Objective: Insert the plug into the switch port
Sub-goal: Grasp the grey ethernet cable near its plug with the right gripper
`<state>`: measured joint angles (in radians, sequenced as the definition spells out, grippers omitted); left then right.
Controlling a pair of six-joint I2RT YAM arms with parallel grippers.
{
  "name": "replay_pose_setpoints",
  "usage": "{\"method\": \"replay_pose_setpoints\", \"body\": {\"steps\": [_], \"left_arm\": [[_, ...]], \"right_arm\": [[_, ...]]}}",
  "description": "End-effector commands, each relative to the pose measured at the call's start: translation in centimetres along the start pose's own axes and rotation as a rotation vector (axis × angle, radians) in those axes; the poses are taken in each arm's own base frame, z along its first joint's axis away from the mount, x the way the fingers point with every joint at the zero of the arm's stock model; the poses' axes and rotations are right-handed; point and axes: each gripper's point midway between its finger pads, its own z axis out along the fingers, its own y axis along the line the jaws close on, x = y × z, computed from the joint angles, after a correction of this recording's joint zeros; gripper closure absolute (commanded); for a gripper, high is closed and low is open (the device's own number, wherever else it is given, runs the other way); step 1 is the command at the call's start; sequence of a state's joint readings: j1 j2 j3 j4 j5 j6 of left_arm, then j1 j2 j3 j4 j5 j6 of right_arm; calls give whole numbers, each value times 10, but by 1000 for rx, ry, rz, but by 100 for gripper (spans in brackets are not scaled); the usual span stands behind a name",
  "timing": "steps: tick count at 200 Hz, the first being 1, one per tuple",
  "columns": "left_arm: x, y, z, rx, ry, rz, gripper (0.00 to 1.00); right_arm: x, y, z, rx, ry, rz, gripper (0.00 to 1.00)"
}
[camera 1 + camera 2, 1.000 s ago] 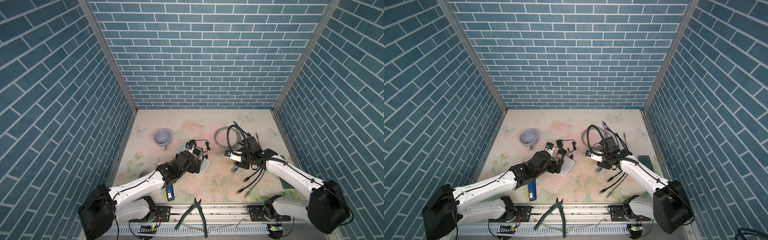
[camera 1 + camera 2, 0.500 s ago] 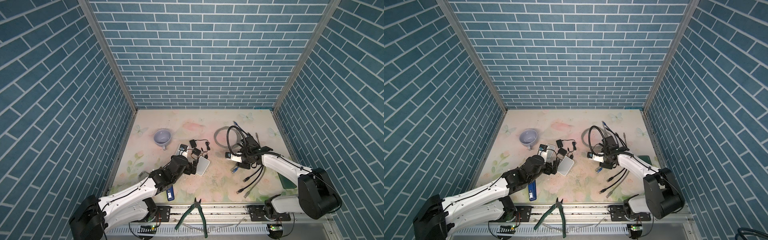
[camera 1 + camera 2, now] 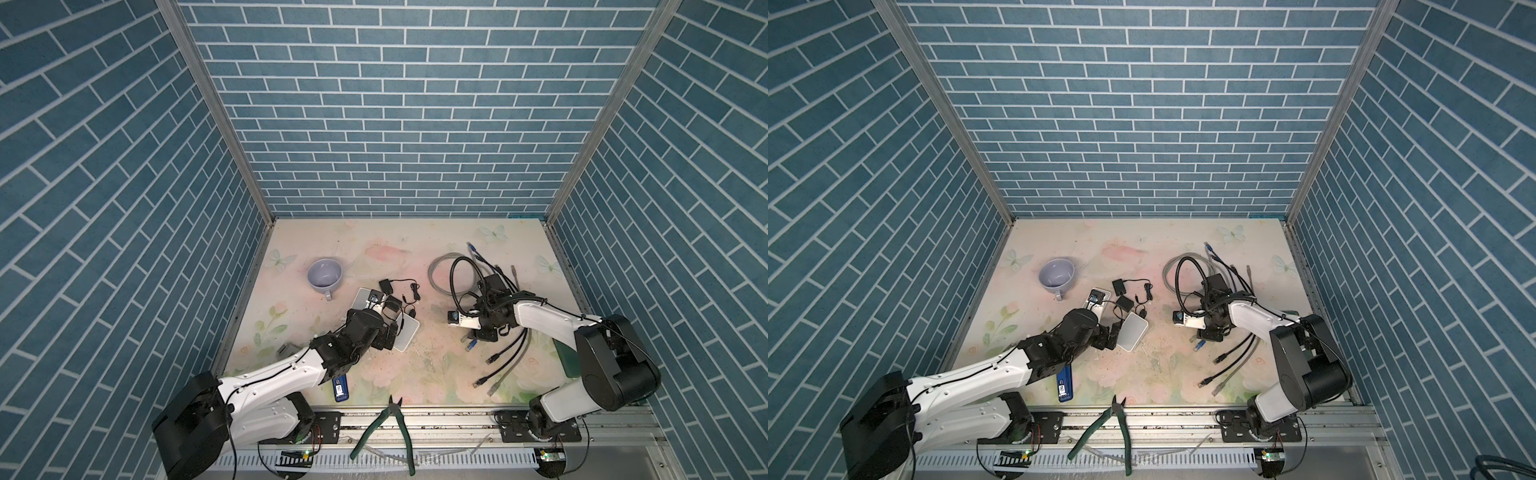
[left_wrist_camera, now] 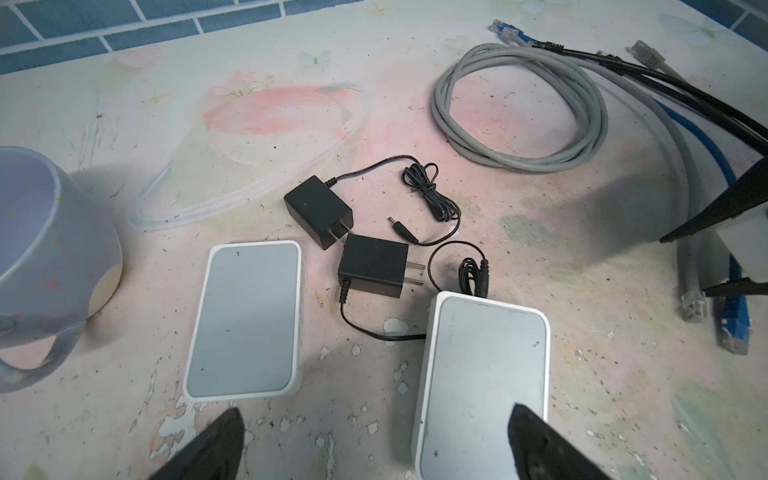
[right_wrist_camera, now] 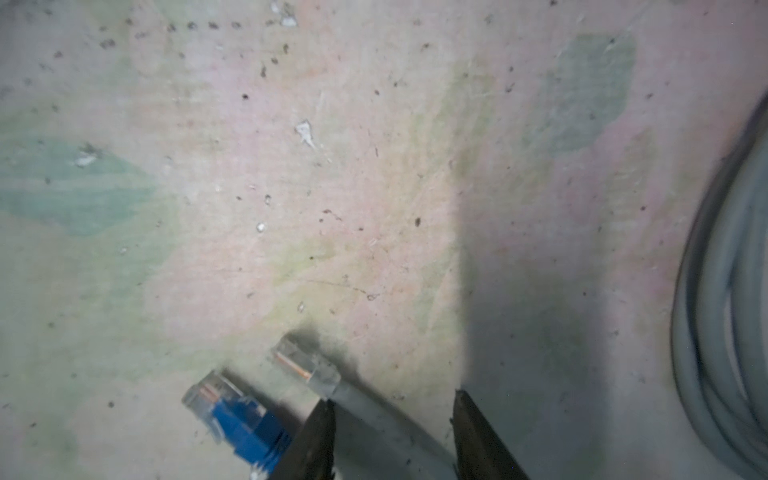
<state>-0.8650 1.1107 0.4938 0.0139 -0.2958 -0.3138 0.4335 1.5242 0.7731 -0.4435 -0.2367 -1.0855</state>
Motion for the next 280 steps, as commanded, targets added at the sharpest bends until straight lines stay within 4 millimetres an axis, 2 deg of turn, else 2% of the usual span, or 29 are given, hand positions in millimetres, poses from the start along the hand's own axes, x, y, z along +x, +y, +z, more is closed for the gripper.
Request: {"method": "replay_pose_setpoints", "body": {"steps": [1, 20, 42, 65, 127, 160, 212, 241, 280], "left_arm": [[-15, -6, 0, 23, -34, 25, 0], [-18, -8, 1, 31, -46, 40, 0], [-23, -12, 1, 46, -68, 75, 0], [-29, -14, 1, 50, -90, 141, 1], [-61, -31, -1, 71, -245, 397, 0], [-57, -62, 1, 106, -310, 714, 0], [-58, -88, 11, 137, -360, 935, 0], [-69, -93, 12, 108, -428, 991, 1], [-72, -107, 12, 144, -498, 1076, 2]], "right_arm": [[-5, -2, 3, -31, -23, -64, 55], [-9, -4, 6, -43, -39, -64, 63], [-18, -7, 6, -60, -72, -67, 86], [-29, -13, 3, -61, -115, -73, 100], [-64, -35, -21, -57, -237, -41, 100], [-80, -38, -31, -82, -298, -29, 100], [-107, -37, -53, -131, -423, -23, 100], [-112, -36, -58, -142, -450, -27, 100], [-113, -29, -59, -185, -461, -29, 100]]}}
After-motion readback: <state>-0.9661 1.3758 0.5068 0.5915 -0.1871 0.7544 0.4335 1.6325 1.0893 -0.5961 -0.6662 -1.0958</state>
